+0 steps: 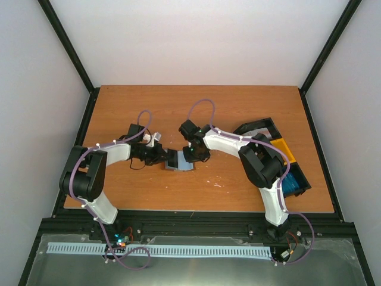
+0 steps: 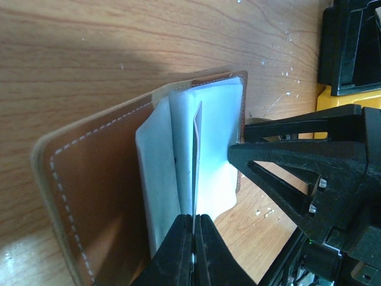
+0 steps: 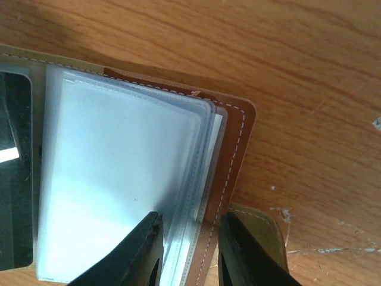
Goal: Put the credit cards into the card holder
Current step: Insert the credit card into the card holder.
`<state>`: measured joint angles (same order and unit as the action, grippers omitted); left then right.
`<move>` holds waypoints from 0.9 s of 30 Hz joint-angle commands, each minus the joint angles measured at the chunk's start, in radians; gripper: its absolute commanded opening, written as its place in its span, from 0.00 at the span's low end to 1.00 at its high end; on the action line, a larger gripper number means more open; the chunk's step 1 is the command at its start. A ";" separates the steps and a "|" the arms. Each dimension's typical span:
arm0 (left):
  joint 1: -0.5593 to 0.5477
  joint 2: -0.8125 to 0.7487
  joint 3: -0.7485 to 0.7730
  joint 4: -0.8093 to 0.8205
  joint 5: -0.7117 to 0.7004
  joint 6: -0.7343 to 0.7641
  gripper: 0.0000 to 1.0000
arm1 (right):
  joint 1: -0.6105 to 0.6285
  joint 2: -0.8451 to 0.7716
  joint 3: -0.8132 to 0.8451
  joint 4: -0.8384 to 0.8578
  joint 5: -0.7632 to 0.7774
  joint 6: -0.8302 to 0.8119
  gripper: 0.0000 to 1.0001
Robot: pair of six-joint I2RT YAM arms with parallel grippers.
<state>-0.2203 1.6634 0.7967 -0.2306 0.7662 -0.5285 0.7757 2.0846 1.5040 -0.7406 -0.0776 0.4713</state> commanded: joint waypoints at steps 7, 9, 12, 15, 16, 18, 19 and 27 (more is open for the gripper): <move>0.001 0.039 -0.007 0.097 0.041 -0.073 0.01 | 0.013 0.058 -0.017 -0.037 0.026 -0.010 0.22; 0.001 0.044 -0.012 0.100 0.037 -0.081 0.00 | 0.013 0.058 -0.018 -0.036 0.024 -0.007 0.22; 0.001 0.045 -0.026 0.108 0.028 -0.101 0.01 | 0.013 0.058 -0.022 -0.031 0.019 -0.001 0.21; 0.001 0.050 -0.045 0.131 0.031 -0.128 0.01 | 0.013 0.056 -0.026 -0.028 0.014 0.007 0.21; 0.001 0.052 -0.050 0.134 0.030 -0.136 0.01 | 0.013 0.055 -0.026 -0.027 0.014 0.011 0.21; 0.001 0.052 -0.065 0.149 0.029 -0.151 0.01 | 0.013 0.054 -0.032 -0.024 0.009 0.017 0.21; 0.001 0.052 -0.072 0.162 0.032 -0.157 0.01 | 0.013 0.053 -0.035 -0.021 0.005 0.020 0.21; 0.001 0.046 -0.123 0.241 0.044 -0.192 0.01 | 0.013 0.042 -0.067 0.005 -0.036 0.033 0.21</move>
<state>-0.2203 1.7008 0.6998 -0.0406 0.8143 -0.6926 0.7742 2.0792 1.4899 -0.7212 -0.0792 0.4904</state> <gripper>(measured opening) 0.025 0.209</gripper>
